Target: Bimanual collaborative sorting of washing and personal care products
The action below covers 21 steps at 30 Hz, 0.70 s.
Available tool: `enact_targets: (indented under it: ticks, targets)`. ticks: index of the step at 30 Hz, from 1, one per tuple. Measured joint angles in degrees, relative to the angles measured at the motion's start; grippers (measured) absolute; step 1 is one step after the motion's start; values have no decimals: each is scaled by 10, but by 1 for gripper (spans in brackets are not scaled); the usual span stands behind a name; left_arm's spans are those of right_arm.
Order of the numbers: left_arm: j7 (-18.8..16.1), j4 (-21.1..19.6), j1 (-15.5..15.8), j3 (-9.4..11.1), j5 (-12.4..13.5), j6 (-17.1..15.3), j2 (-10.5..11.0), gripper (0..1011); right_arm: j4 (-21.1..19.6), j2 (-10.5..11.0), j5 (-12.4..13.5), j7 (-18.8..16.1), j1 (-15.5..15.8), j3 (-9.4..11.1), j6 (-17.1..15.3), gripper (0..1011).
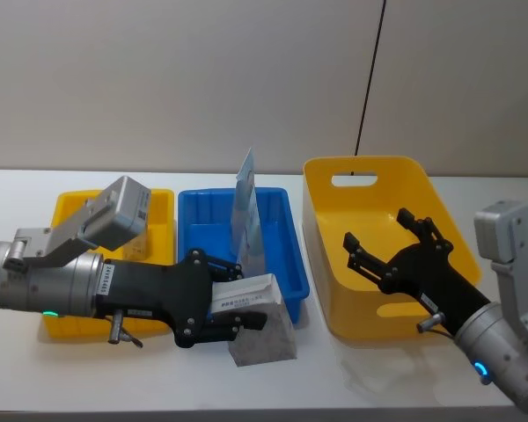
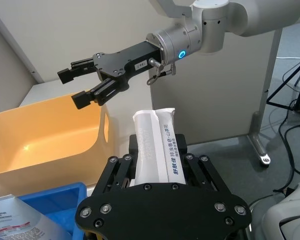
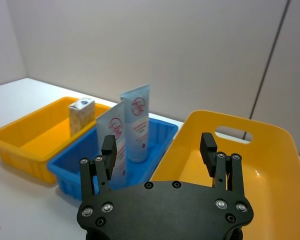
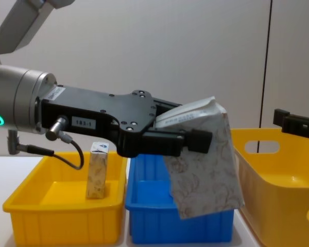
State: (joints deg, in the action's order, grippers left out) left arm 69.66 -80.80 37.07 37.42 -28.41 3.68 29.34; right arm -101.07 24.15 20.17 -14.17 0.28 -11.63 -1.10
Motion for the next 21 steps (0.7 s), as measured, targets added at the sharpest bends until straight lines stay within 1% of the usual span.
enact_targets:
  ticks: [2, 5, 6, 7, 9, 12, 13, 15, 16, 19, 21]
  targets:
    - [0, 0, 0, 0, 0, 0, 0, 364, 1, 7, 4, -12, -1, 1, 1, 1002]
    - [0, 0, 0, 0, 0, 0, 0, 364, 2, 20, 14, -37, -3, 2, 4, 1002]
    - [0, 0, 0, 0, 0, 0, 0, 364, 2, 27, 19, -50, -5, 3, 6, 1002]
    - [0, 0, 0, 0, 0, 0, 0, 364, 2, 27, 19, -50, -5, 3, 6, 1002]
    - [0, 0, 0, 0, 0, 0, 0, 364, 3, 41, 29, -77, -8, 3, 9, 1002]
    - [0, 0, 0, 0, 0, 0, 0, 364, 5, 51, 36, -96, -9, 4, 12, 1002]
    - [0, 0, 0, 0, 0, 0, 0, 364, 5, 59, 41, -111, -11, 4, 14, 1002]
    - [0, 0, 0, 0, 0, 0, 0, 364, 6, 65, 46, -123, -12, 4, 15, 1001]
    - [0, 0, 0, 0, 0, 0, 0, 364, 7, 74, 51, -138, -14, 4, 17, 1002]
    - [0, 0, 0, 0, 0, 0, 0, 364, 7, 84, 59, -160, -16, 3, 20, 1002]
    - [0, 0, 0, 0, 0, 0, 0, 364, 8, 96, 66, -181, -18, 3, 22, 1002]
